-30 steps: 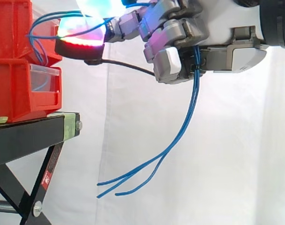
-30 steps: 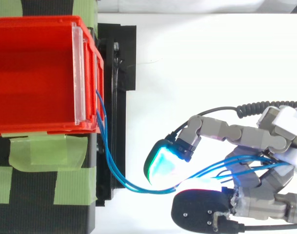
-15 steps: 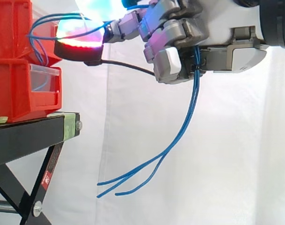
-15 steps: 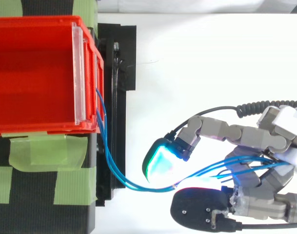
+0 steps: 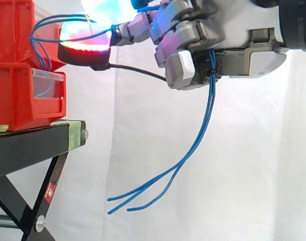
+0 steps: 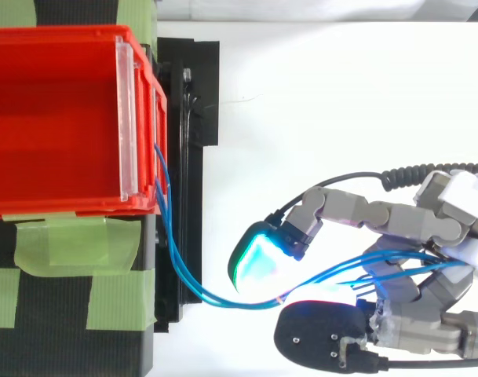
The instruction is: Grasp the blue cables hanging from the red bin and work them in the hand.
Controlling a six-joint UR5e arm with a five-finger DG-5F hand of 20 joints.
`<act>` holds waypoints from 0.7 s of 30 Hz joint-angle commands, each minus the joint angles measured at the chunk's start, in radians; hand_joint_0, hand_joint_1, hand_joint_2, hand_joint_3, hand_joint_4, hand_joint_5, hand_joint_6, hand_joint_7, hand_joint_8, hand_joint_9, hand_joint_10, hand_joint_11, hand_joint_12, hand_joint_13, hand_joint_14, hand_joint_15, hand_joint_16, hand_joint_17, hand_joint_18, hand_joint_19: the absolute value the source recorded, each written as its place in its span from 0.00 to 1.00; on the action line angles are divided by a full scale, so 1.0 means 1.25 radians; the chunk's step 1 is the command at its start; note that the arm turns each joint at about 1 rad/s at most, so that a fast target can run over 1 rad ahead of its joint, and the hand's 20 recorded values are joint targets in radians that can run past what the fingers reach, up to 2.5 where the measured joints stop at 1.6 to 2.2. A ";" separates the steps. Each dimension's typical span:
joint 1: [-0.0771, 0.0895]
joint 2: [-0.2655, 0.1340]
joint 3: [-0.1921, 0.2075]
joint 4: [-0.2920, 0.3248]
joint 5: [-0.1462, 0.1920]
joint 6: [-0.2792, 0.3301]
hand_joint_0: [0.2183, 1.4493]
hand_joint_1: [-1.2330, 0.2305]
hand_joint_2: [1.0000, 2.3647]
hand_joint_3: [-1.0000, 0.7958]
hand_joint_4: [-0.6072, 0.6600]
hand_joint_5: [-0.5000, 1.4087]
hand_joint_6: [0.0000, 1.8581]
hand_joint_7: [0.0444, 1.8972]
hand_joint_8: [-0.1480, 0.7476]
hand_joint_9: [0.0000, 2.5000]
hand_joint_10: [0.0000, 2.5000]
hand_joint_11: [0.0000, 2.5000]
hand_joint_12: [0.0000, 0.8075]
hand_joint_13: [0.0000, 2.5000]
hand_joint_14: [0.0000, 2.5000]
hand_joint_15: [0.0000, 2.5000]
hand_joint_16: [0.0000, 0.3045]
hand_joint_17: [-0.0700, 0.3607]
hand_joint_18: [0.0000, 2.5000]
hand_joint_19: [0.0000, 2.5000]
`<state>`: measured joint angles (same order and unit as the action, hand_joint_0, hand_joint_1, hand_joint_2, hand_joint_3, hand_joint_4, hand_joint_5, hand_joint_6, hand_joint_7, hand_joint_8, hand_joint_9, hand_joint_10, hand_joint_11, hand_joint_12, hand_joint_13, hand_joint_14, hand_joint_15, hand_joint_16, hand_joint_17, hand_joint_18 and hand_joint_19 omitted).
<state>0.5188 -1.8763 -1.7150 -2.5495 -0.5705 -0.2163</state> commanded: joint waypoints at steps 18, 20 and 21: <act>0.002 0.000 0.000 0.001 -0.001 -0.001 0.86 0.41 0.01 0.71 0.70 0.51 0.01 0.60 0.81 0.68 1.00 1.00 0.87 0.84 1.00 0.86 0.69 0.53 1.00 0.31; 0.002 -0.001 0.000 0.001 -0.001 -0.001 0.89 0.41 0.01 0.72 0.69 0.53 0.01 0.61 0.81 0.68 1.00 1.00 0.87 0.84 1.00 0.86 0.69 0.53 1.00 0.31; 0.002 0.000 0.000 0.001 0.000 -0.001 0.89 0.41 0.01 0.71 0.69 0.53 0.01 0.61 0.81 0.68 1.00 1.00 0.87 0.84 1.00 0.86 0.69 0.53 1.00 0.31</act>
<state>0.5212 -1.8767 -1.7150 -2.5479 -0.5719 -0.2178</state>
